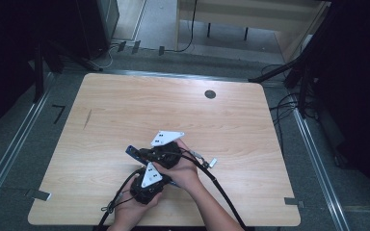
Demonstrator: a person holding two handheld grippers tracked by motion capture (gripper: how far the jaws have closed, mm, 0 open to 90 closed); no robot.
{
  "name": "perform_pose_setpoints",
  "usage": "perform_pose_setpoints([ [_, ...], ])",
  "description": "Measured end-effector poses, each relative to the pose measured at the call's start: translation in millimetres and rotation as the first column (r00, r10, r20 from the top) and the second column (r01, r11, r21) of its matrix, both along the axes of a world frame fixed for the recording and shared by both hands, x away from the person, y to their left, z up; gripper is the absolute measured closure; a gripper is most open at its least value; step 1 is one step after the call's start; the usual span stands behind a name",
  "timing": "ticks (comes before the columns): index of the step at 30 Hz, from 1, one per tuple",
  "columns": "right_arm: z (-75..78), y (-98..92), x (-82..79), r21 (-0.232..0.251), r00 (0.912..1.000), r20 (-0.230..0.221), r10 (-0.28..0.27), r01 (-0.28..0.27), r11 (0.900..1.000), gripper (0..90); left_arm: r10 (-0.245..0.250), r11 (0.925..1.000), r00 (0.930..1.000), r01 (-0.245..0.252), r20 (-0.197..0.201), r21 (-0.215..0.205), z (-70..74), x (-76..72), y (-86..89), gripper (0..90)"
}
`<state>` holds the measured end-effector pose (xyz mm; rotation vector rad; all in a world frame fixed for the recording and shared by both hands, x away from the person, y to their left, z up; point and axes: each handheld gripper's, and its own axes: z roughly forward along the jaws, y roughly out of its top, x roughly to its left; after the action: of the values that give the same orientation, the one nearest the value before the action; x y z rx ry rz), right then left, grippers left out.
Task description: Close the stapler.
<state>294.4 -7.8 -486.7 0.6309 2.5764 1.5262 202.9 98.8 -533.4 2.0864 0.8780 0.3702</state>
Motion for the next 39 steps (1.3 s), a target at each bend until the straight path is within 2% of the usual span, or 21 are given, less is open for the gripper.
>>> perform_pose_setpoints([
  [21,-16.2,15.5,7.2,-0.022,0.9992,-0.039,-0.002,0.001,1.000,90.0,-0.001,1.0000,1.0000,0.001,-0.005,0.000,0.1,0.0,0.2,90.0],
  [32,-19.4,21.1,10.0,-0.072,0.9977,-0.067,-0.004,-0.001,0.997,90.0,0.000,1.0000,1.0000,0.000,-0.005,-0.001,0.1,-0.1,0.1,90.0],
  [35,-20.3,23.5,10.7,-0.101,0.9973,-0.073,-0.002,-0.006,0.995,90.0,-0.001,1.0000,1.0000,0.001,-0.004,0.000,0.1,0.0,0.1,90.0],
  [37,-20.3,23.5,11.3,-0.102,0.9971,-0.076,-0.001,-0.007,0.995,90.0,-0.001,1.0000,1.0000,0.001,-0.005,-0.002,0.0,0.0,0.1,90.0],
  [39,-20.4,22.7,12.8,-0.094,0.9948,-0.102,-0.004,-0.006,0.996,90.0,-0.001,1.0000,1.0000,0.001,-0.005,-0.002,0.1,0.0,0.1,90.0],
])
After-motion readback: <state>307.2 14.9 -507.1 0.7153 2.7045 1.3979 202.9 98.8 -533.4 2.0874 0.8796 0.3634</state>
